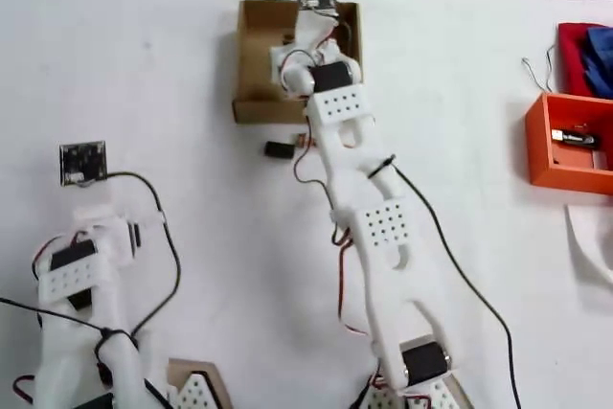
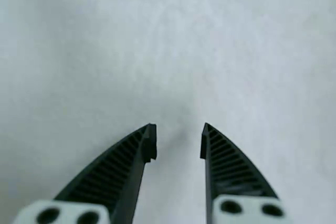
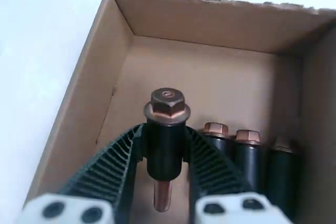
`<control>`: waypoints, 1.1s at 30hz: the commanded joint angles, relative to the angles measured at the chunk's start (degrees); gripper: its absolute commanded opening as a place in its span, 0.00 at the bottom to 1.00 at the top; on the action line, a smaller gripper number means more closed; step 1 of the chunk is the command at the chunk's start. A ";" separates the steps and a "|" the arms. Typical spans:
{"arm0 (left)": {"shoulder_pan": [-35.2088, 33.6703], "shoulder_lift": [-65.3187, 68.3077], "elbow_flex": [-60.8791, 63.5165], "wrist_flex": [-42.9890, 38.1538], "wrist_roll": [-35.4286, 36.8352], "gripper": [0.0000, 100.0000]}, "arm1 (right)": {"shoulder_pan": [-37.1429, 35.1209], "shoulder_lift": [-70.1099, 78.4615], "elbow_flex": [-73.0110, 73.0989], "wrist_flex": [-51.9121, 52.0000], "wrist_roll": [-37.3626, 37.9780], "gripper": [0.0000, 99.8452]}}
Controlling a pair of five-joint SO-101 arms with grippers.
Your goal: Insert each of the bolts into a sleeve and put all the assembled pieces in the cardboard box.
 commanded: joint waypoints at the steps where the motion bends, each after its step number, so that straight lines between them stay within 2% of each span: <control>1: -0.09 -0.62 0.13 -0.70 -0.53 0.16 | 0.66 -1.10 -3.78 0.40 0.44 0.02; 9: -0.09 -0.62 0.13 -0.70 -0.53 0.16 | 0.66 -1.19 2.55 0.04 0.44 0.02; 20: -0.09 -0.62 0.13 -0.70 -0.53 0.16 | 0.57 -1.10 3.16 0.04 0.35 0.02; 24: -0.09 -0.62 0.13 -0.70 -0.53 0.16 | 0.13 -1.10 3.16 0.40 -4.04 0.02; 33: -0.09 -0.62 0.13 -0.70 -0.53 0.16 | -1.27 -1.01 3.16 0.40 -4.22 0.02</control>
